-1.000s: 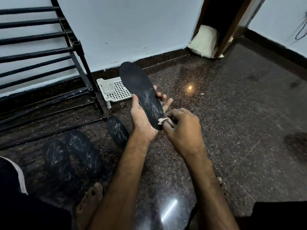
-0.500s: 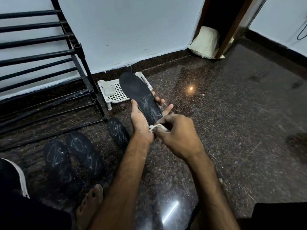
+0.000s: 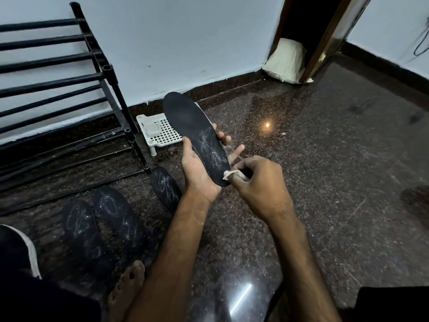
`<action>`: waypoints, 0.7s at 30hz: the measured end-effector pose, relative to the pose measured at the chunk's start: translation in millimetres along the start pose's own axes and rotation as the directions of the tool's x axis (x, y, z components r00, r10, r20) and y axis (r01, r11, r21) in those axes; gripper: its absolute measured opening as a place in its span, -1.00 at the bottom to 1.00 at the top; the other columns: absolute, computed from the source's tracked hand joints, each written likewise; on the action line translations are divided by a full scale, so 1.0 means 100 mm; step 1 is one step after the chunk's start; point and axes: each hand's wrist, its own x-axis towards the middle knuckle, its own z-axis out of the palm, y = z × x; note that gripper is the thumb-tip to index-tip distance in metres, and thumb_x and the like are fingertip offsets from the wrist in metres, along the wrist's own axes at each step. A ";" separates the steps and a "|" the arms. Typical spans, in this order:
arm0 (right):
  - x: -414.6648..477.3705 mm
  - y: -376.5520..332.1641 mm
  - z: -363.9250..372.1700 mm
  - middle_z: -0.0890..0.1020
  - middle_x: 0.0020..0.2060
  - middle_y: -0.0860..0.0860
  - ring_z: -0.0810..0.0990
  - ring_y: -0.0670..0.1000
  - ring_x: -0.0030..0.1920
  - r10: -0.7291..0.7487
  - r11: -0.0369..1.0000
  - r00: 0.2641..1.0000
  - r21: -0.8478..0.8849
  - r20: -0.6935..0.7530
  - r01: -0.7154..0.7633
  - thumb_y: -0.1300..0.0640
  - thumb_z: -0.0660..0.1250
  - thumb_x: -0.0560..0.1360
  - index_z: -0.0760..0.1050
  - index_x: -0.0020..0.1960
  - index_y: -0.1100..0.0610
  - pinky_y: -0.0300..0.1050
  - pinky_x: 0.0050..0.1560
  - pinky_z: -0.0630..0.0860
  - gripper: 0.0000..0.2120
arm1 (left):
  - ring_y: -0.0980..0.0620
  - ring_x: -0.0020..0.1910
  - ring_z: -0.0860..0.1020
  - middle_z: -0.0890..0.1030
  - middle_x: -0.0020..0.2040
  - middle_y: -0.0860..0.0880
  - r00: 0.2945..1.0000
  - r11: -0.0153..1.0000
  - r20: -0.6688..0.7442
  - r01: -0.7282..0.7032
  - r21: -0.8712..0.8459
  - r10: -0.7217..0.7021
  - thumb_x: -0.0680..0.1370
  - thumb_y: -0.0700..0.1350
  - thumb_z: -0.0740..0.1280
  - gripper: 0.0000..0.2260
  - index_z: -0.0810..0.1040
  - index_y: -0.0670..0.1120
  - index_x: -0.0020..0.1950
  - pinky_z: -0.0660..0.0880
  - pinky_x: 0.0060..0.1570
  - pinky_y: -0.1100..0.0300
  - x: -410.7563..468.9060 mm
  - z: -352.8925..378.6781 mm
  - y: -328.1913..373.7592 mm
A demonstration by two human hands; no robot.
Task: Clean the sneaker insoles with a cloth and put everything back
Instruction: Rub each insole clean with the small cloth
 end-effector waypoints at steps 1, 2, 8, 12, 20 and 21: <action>-0.03 -0.01 -0.01 0.61 -0.21 -0.08 0.59 -0.11 -0.23 -0.014 1.000 0.999 0.028 0.040 0.013 0.20 0.45 0.42 0.67 -0.14 0.08 -0.14 -0.12 0.58 -0.95 | -0.06 -0.09 0.58 0.53 -0.07 -0.12 1.000 1.000 -0.005 -0.004 0.002 0.004 0.64 0.30 -0.03 -0.41 0.45 -0.17 0.27 0.51 0.19 -0.25 0.00 0.00 0.01; -0.05 -0.04 -0.01 0.62 -0.21 -0.09 0.59 -0.12 -0.24 -0.039 0.998 0.996 0.061 0.078 0.035 0.20 0.45 0.42 0.67 -0.15 0.07 -0.18 -0.14 0.57 -0.95 | -0.06 -0.09 0.58 0.54 -0.07 -0.12 1.000 1.000 -0.018 -0.012 0.008 0.012 0.64 0.29 -0.03 -0.41 0.44 -0.18 0.30 0.53 0.17 -0.24 0.00 0.01 0.00; 0.06 -0.06 0.06 0.61 -0.19 -0.05 0.56 -0.07 -0.18 -0.013 1.000 0.999 -0.024 -0.053 0.012 0.20 0.41 0.43 0.66 -0.11 0.10 -0.12 -0.05 0.55 -0.92 | -0.07 -0.08 0.56 0.53 -0.08 -0.12 1.000 1.000 -0.015 -0.012 0.015 0.013 0.64 0.29 -0.03 -0.43 0.44 -0.16 0.27 0.50 0.21 -0.23 -0.03 0.03 -0.01; -0.04 -0.12 0.05 0.64 -0.23 -0.06 0.60 -0.07 -0.24 -0.014 1.000 0.999 0.011 0.031 0.014 0.21 0.41 0.42 0.66 -0.17 0.08 -0.09 -0.11 0.59 -0.94 | -0.07 -0.08 0.57 0.53 -0.08 -0.12 0.999 0.999 -0.044 -0.025 0.028 0.026 0.64 0.28 -0.03 -0.41 0.44 -0.18 0.30 0.48 0.22 -0.27 -0.04 0.04 -0.02; 0.00 -0.07 0.03 0.60 -0.20 -0.08 0.57 -0.12 -0.20 0.001 1.000 1.000 -0.001 -0.009 -0.001 0.23 0.42 0.44 0.66 -0.13 0.10 -0.33 -0.19 0.46 -0.94 | -0.08 -0.03 0.56 0.54 -0.07 -0.11 0.999 0.999 -0.029 -0.023 0.037 0.024 0.63 0.30 -0.03 -0.38 0.42 -0.16 0.36 0.47 0.24 -0.26 -0.04 0.06 0.00; -0.01 -0.09 0.03 0.62 -0.19 -0.08 0.58 -0.12 -0.19 -0.034 0.999 0.999 0.034 0.025 0.033 0.23 0.44 0.43 0.67 -0.14 0.10 -0.29 -0.14 0.50 -0.93 | -0.09 -0.02 0.56 0.54 -0.07 -0.12 0.999 0.999 -0.040 -0.028 0.038 0.030 0.63 0.30 -0.04 -0.38 0.42 -0.17 0.35 0.45 0.25 -0.29 -0.04 0.06 -0.01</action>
